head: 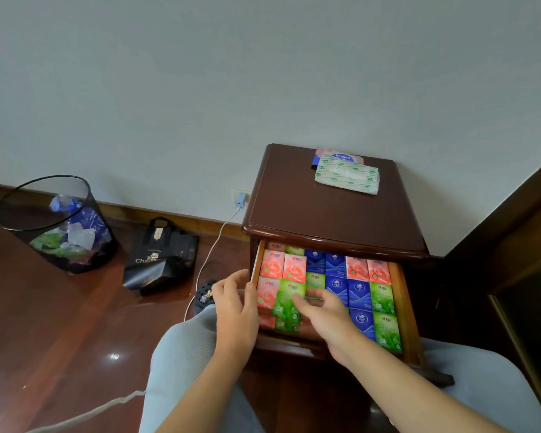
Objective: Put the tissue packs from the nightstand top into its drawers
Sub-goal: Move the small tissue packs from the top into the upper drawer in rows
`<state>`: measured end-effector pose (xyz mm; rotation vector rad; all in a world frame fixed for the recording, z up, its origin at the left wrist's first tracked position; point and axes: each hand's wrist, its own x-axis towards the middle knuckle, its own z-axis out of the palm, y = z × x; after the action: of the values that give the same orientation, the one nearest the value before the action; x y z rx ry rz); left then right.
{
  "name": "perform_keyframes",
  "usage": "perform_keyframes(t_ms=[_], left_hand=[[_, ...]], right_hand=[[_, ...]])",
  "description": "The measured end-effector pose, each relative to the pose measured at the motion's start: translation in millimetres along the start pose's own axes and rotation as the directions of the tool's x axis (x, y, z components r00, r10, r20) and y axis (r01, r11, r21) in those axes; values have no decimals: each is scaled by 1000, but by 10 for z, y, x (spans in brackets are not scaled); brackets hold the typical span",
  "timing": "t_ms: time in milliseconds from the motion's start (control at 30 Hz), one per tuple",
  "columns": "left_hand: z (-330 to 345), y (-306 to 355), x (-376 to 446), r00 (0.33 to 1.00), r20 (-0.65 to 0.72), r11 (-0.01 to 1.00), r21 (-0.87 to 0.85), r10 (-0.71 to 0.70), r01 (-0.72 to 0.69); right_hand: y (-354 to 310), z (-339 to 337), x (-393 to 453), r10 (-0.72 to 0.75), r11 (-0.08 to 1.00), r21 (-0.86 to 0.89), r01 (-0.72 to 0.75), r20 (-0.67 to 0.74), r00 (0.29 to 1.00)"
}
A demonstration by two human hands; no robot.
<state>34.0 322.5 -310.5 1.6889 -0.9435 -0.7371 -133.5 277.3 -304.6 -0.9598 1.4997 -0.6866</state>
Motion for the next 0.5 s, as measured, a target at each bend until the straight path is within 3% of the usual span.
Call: perform_keyframes(t_ms=[100, 200, 300, 500], left_hand=[[18, -31, 73, 998, -56, 982, 189, 34, -23], [82, -70, 129, 999, 30, 892, 449, 35, -45], [148, -95, 108, 991, 134, 762, 640, 19, -101], [166, -95, 105, 989, 147, 748, 653, 33, -122]], right_hand=[[33, -97, 70, 22, 997, -78, -30, -97, 995], [46, -67, 113, 12, 987, -160, -33, -130, 991], [66, 33, 168, 28, 990, -132, -47, -143, 989], [113, 66, 248, -16, 986, -164, -11, -162, 987]])
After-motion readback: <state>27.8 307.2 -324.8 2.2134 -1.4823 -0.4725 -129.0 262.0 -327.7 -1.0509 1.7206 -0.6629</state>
